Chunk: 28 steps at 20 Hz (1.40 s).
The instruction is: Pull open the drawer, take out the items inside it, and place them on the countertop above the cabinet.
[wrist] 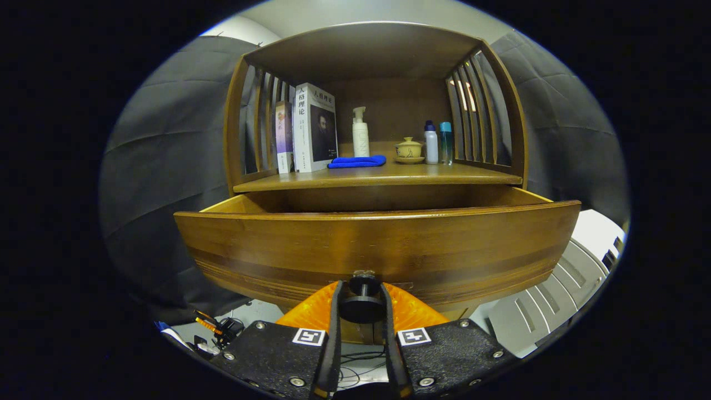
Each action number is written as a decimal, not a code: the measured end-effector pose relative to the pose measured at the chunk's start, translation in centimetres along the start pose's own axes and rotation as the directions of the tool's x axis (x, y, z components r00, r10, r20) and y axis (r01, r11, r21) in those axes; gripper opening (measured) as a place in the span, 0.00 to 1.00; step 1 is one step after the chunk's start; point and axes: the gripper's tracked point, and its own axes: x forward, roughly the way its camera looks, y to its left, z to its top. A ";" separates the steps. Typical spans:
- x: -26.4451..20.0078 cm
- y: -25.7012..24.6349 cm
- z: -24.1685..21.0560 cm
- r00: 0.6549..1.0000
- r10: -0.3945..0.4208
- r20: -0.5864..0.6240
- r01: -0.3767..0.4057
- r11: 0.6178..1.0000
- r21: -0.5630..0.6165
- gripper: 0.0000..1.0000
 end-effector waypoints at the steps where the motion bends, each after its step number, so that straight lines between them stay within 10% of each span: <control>1: -0.7 0.3 -0.5 1.000 0.012 -0.014 -0.012 1.000 0.002 0.34; 18: -7.3 3.6 -3.8 0.987 0.158 -0.044 -0.161 0.982 -0.095 0.39; 25: -10.3 3.5 4.3 0.963 0.211 0.165 -0.187 0.971 -0.150 0.95; 28: -11.0 2.7 8.5 0.948 0.204 0.244 -0.185 0.978 -0.098 0.95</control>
